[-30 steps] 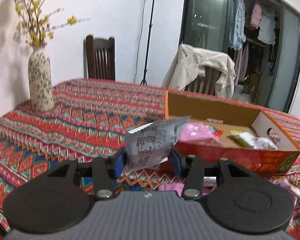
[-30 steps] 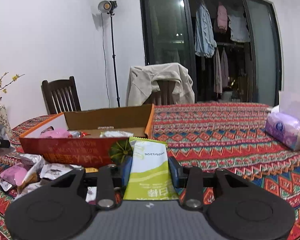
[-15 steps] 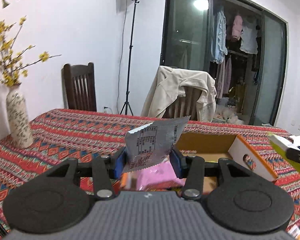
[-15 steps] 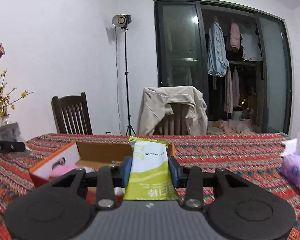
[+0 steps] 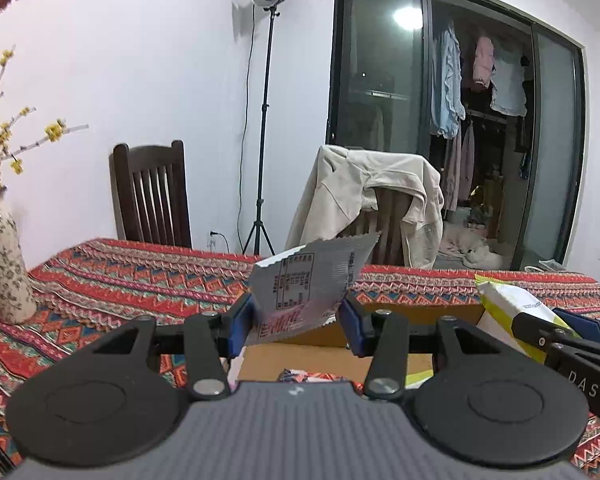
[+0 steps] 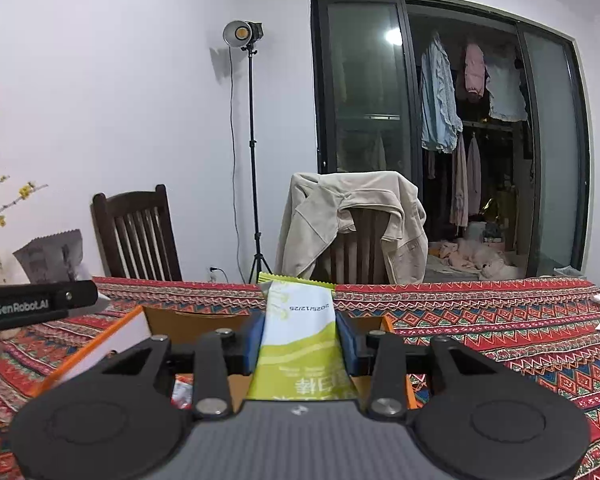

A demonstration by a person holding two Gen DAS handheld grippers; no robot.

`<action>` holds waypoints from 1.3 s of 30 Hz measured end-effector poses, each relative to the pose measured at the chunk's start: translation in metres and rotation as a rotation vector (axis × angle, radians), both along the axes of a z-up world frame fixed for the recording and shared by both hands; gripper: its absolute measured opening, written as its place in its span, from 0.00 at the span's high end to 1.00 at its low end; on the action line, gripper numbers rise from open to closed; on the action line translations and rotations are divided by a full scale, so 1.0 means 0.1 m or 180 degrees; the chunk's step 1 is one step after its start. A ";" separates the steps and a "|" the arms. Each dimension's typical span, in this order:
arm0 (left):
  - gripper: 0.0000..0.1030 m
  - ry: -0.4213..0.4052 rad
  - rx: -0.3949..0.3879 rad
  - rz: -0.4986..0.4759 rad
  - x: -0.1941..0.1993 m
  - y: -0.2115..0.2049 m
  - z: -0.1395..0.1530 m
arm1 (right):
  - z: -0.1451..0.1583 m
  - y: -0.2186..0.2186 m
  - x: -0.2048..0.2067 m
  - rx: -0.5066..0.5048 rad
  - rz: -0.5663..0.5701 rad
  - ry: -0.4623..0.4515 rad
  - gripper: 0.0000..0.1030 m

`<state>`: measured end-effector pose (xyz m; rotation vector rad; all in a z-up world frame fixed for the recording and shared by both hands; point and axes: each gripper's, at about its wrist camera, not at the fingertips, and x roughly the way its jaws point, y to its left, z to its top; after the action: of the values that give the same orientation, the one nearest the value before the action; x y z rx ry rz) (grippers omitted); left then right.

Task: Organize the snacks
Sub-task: 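Carry both packets over the orange box and open both tools to drop them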

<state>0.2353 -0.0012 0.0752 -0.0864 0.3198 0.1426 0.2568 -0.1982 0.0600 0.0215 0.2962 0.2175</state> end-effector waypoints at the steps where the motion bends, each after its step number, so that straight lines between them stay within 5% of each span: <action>1: 0.54 0.0017 0.0001 0.0001 0.03 0.01 -0.04 | -0.04 -0.01 0.01 0.0008 0.0009 -0.0003 0.63; 12: 0.53 0.0117 0.0022 -0.0033 0.15 0.08 -0.28 | -0.31 -0.04 0.15 0.0011 0.0093 0.0143 0.63; 13: 0.50 0.0119 0.0021 -0.0032 0.15 0.08 -0.30 | -0.31 -0.04 0.15 0.0012 0.0104 0.0156 0.61; 15: 0.23 0.0083 0.0019 0.0001 0.13 0.10 -0.31 | -0.33 -0.05 0.15 0.0031 0.0115 0.0169 0.57; 17: 0.03 -0.0012 -0.0023 0.0031 0.08 0.13 -0.31 | -0.34 -0.06 0.14 0.0023 0.0149 0.0174 0.32; 19: 0.00 -0.0098 -0.0051 0.0087 0.05 0.14 -0.31 | -0.36 -0.06 0.14 0.0027 0.0134 0.0172 0.01; 39: 0.00 -0.0086 -0.0132 0.0045 -0.06 0.14 -0.13 | -0.30 -0.05 0.11 0.0016 0.0090 0.0162 0.00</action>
<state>0.2289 0.0126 0.0618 -0.1316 0.2953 0.1488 0.2676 -0.2028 0.0299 0.0280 0.3469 0.2459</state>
